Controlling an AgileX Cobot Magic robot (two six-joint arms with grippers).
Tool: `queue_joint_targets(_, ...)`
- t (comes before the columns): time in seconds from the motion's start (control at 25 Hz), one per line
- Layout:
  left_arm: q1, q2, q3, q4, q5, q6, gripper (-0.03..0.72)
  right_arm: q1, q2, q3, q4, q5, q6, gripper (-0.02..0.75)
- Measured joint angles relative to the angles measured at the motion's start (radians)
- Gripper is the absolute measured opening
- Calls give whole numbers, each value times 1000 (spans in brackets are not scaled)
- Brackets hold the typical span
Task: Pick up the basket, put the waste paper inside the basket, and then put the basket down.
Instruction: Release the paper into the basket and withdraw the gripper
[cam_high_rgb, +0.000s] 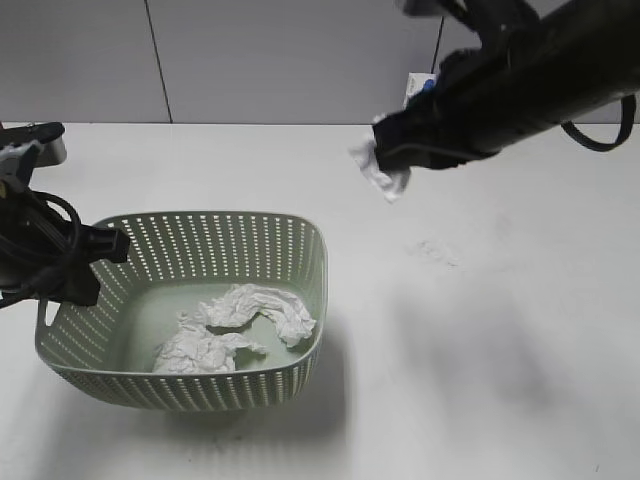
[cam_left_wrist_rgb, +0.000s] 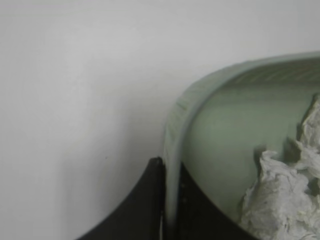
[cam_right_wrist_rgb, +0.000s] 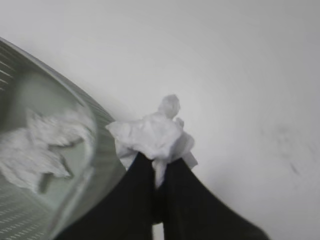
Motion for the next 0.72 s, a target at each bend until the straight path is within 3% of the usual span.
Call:
queue_joint_targets(0.12,0,0,0,-1,0,0,2,79,-33,-11,155,-69,-157,20)
queue_joint_targets(0.36,0,0,0,-1,0,0,2,272,108,-49,197,-144,-207,36)
queue_joint_targets(0.48,0,0,0,-1,0,0,2,312,219,-69,190,-146,-210,203)
queue_joint_targets(0.64,0,0,0,-1,0,0,2,316,291,-80,178,-146,-210,571)
queue_joint_targets(0.72,0,0,0,-2,0,0,2,316,290,-84,166,-146,-210,623)
